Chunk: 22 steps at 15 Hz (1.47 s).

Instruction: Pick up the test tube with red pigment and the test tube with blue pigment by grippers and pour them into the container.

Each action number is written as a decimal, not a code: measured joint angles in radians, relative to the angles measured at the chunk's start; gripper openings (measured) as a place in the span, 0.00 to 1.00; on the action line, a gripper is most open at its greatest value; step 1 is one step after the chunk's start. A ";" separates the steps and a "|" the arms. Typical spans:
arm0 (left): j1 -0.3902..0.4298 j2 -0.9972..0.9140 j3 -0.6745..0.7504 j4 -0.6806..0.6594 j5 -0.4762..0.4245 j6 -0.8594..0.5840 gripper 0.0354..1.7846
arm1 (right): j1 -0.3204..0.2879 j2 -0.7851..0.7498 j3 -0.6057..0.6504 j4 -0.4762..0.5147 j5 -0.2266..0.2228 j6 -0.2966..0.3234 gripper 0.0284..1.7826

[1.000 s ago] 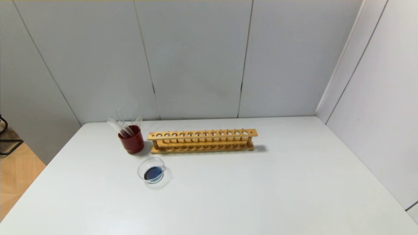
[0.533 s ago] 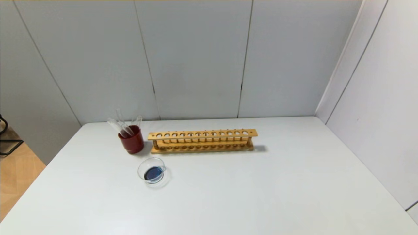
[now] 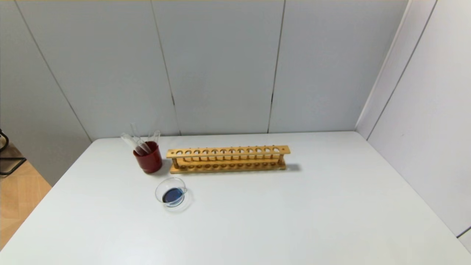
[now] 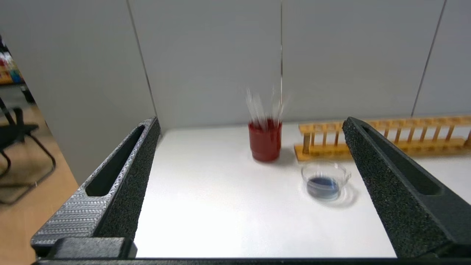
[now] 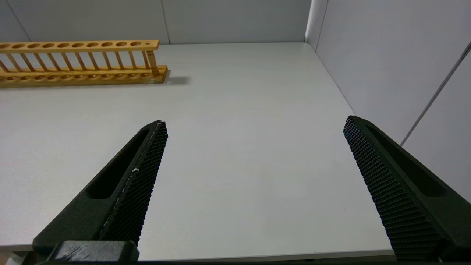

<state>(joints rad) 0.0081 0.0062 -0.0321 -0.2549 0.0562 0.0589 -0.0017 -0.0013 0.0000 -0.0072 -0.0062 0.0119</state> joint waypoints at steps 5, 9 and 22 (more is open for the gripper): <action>-0.001 -0.008 0.030 0.255 -0.064 -0.010 0.98 | 0.000 0.000 0.000 0.000 0.000 0.000 0.98; -0.004 -0.009 0.032 0.250 -0.056 -0.062 0.98 | 0.000 0.000 0.000 0.000 0.000 0.000 0.98; -0.004 -0.008 0.032 0.251 -0.055 -0.065 0.98 | 0.000 0.000 0.000 0.000 0.001 -0.005 0.98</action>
